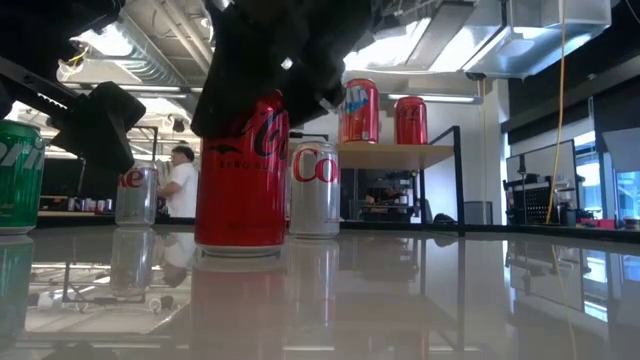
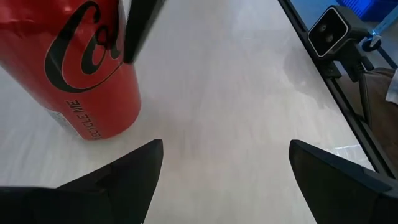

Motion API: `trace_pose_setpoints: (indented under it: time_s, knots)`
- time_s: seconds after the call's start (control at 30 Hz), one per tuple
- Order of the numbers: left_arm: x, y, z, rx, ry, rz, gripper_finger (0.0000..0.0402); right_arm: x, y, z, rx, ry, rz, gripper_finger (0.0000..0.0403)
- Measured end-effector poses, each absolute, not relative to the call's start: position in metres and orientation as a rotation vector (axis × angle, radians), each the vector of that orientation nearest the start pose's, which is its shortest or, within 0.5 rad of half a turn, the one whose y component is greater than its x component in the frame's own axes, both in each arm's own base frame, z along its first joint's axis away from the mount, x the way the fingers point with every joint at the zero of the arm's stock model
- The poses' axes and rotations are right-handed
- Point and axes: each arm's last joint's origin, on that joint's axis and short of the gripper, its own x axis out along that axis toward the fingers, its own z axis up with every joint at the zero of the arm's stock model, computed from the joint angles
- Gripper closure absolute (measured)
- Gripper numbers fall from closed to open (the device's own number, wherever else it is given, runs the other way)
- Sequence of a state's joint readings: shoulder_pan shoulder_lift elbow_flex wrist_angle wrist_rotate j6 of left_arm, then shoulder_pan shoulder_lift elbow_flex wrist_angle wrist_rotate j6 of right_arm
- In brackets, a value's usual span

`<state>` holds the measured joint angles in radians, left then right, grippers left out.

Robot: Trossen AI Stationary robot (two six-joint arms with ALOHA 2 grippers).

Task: Place canned beverage on shelf
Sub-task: Put the red soda can on the shelf and align with the other red soda can

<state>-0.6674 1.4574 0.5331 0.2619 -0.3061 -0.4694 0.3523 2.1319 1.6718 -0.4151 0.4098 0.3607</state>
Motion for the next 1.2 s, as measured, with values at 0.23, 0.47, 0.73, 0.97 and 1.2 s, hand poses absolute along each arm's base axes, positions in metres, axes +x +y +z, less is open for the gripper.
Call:
trace_pose_setpoints:
  time_s: [0.23,0.47,0.73,0.97,1.2]
  knots:
    - [0.21,-0.155,0.148,-0.139,0.651,-0.2,0.0064,0.442,0.15,0.2,0.01,0.78,-0.205,0.0074]
    - [0.21,-0.155,0.148,-0.139,0.65,-0.2,0.0064,0.442,0.151,0.201,-0.007,0.782,-0.195,0.0116]
    - [0.21,-0.155,0.148,-0.144,0.649,-0.208,0.0064,0.421,0.155,0.237,-0.074,0.775,-0.205,0.0116]
    - [0.211,-0.158,0.151,-0.154,0.612,-0.222,0.0064,0.385,0.141,0.295,-0.068,0.747,-0.266,0.0116]
    - [0.212,-0.158,0.154,-0.151,0.554,-0.171,0.0064,0.336,0.11,0.352,-0.098,0.714,-0.411,0.0116]
